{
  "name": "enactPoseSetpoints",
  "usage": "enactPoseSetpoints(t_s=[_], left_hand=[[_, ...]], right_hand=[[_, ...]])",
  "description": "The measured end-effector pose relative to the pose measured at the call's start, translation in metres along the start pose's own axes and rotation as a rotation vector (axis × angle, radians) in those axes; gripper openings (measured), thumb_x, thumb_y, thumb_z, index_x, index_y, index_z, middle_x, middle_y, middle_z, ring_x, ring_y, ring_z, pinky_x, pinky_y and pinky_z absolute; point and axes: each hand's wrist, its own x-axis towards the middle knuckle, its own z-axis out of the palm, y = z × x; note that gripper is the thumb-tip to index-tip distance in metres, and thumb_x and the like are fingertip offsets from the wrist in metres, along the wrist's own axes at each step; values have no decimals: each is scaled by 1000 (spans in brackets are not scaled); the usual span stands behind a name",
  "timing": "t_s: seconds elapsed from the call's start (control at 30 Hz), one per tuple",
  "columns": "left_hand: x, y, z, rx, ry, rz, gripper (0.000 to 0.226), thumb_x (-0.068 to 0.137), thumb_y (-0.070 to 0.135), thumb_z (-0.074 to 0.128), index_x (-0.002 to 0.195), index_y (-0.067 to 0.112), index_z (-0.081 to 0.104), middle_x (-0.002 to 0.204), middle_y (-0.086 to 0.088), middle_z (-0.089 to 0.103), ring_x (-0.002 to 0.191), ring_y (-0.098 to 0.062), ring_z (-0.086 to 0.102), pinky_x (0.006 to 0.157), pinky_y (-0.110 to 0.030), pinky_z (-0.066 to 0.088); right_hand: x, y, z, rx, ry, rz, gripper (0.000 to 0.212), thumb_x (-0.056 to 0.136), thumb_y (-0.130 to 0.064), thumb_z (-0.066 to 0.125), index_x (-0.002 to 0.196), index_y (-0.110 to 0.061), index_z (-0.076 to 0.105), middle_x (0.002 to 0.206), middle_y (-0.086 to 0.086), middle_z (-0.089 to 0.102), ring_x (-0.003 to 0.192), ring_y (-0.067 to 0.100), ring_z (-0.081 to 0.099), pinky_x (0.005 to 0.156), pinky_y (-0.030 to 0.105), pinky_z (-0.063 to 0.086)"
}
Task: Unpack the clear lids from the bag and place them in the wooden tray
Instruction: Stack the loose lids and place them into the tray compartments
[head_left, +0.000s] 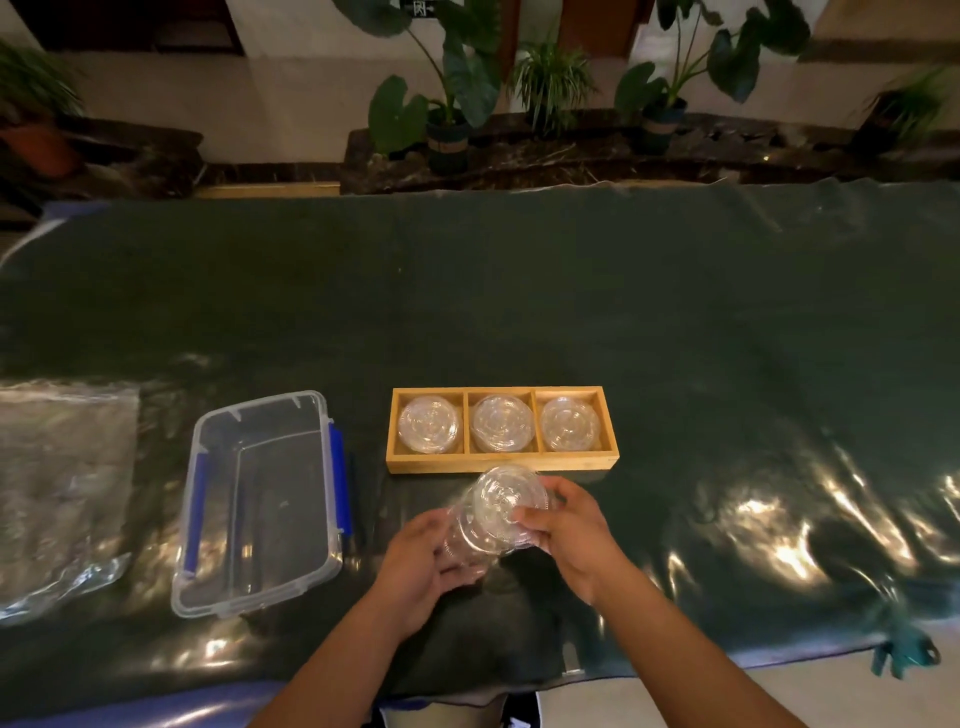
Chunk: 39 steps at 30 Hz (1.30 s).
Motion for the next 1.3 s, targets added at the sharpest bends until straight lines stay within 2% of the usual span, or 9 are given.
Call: enactPoseSetpoints(t_s=[0.13,0.27,0.43,0.6,0.77,1.0,1.1,1.17,1.3], left_hand=[[-5,14,16,-59,-90,16,40,109,37,38,128,10,61,120,-20,75,107,-37,74,93,-55,59],[-10,16,20,-58,-171,99,37,108,28,40,132,7,60,121,-19,75,111,-34,72,86,-46,62],[-11,20,10,-47,-139,178,39,106,34,44,130,10,61,121,-14,75,112,-32,72,94,-49,59],[-11,23,6,31,-126,212,35,107,29,45,131,9,60,123,-15,74,111,-33,73,99,-55,56],[-14,25,6,21,-129,235,30,106,30,47,128,15,62,119,-12,76,108,-32,74,94,-53,59],[-12,27,-1,57,-89,288,25,105,19,53,126,12,63,113,-9,79,103,-31,76,90,-53,60],[-11,29,-3,51,-65,311,21,104,17,54,120,13,66,109,-8,80,99,-30,77,80,-47,64],[-11,29,-2,58,-53,319,20,103,17,55,118,14,68,110,-9,79,100,-30,77,80,-48,64],[-12,32,1,62,-70,307,23,103,17,55,121,13,68,115,-12,77,104,-31,75,84,-51,63]], right_hand=[[-7,-3,19,-245,103,-148,39,79,-3,77,114,-17,67,108,2,75,101,21,71,93,45,58],[-13,-3,31,-416,125,-197,40,82,-20,78,121,-24,68,115,-2,71,104,16,68,95,43,56],[-16,-11,20,-280,-24,-132,33,84,-5,75,113,-20,73,106,4,77,97,21,74,86,39,62],[-20,-14,15,-239,-16,-102,28,82,0,74,106,-15,73,99,7,78,88,20,76,68,28,60],[-22,-14,15,-206,6,-67,24,81,-1,77,103,-7,70,99,15,74,85,25,75,67,30,60],[-27,-28,15,-330,68,-164,21,83,-14,80,98,-12,66,93,9,75,75,26,76,62,38,64],[-27,-36,17,-202,124,-327,14,87,-8,75,96,-15,68,93,10,75,77,22,76,61,38,63],[-27,-41,22,-255,111,-592,18,90,-2,70,95,-18,73,96,3,75,89,19,74,73,32,62],[-29,-37,29,-973,-47,-1130,33,85,9,66,105,-15,76,119,2,68,117,18,59,98,26,48]])
